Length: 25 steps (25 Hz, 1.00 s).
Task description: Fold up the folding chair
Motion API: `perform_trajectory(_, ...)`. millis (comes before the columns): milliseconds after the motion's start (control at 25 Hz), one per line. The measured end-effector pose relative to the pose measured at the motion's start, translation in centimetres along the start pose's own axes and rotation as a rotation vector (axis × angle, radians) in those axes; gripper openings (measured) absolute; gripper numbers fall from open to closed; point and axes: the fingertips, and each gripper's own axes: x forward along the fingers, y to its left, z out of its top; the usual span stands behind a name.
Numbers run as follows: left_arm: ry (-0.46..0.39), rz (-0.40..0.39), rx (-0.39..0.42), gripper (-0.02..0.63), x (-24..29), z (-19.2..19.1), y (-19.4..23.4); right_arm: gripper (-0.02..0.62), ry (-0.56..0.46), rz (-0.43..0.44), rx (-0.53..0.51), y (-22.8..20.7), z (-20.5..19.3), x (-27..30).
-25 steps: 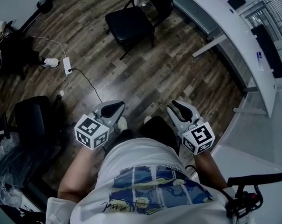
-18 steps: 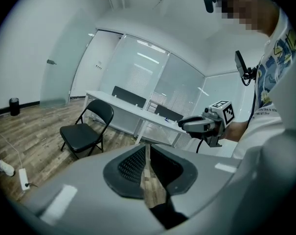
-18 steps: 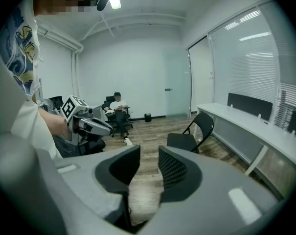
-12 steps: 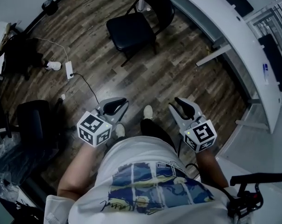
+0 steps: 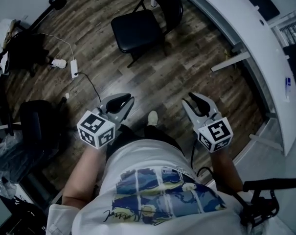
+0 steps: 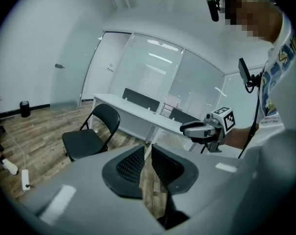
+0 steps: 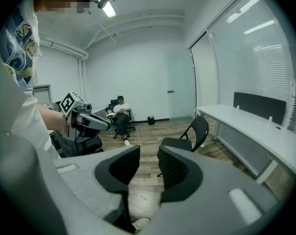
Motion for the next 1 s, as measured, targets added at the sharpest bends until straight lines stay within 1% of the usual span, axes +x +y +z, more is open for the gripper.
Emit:
perform_trajectory(80, -0.003, 0.017, -0.024, 0.049, 0.7, 0.2, 0.2, 0.109, -0.001, 0.005, 0.006, -1.3, -0.3, 0.2)
perform_trajectory(240, 0.006, 0.033, -0.035, 0.054, 1.7, 0.5, 0.6, 0.109, -0.011, 0.010, 0.026, -2.9, -0.2, 0.8)
perform_trajectory(360, 0.000, 0.039, -0.043, 0.056, 2.1, 0.8, 1.3, 0.118, -0.005, 0.012, 0.039, -3.5, -0.3, 1.5)
perform_trajectory(520, -0.016, 0.040, -0.065, 0.058, 2.7, 1.2, 3.2, 0.120, 0.007, 0.010, 0.022, -4.0, 0.5, 3.0)
perform_trajectory(720, -0.025, 0.007, -0.076, 0.063, 4.6, 2.3, 5.7, 0.120, 0.023, -0.031, 0.026, -6.0, 1.6, 4.8)
perform_trajectory(880, -0.051, -0.024, -0.102, 0.064, 6.3, 4.5, 8.8, 0.120, 0.040, -0.055, 0.024, -7.7, 3.3, 7.2)
perform_trajectory(1000, -0.057, -0.039, -0.104, 0.072, 7.2, 6.0, 11.5, 0.121, 0.056, -0.065, 0.013, -8.7, 4.8, 9.6)
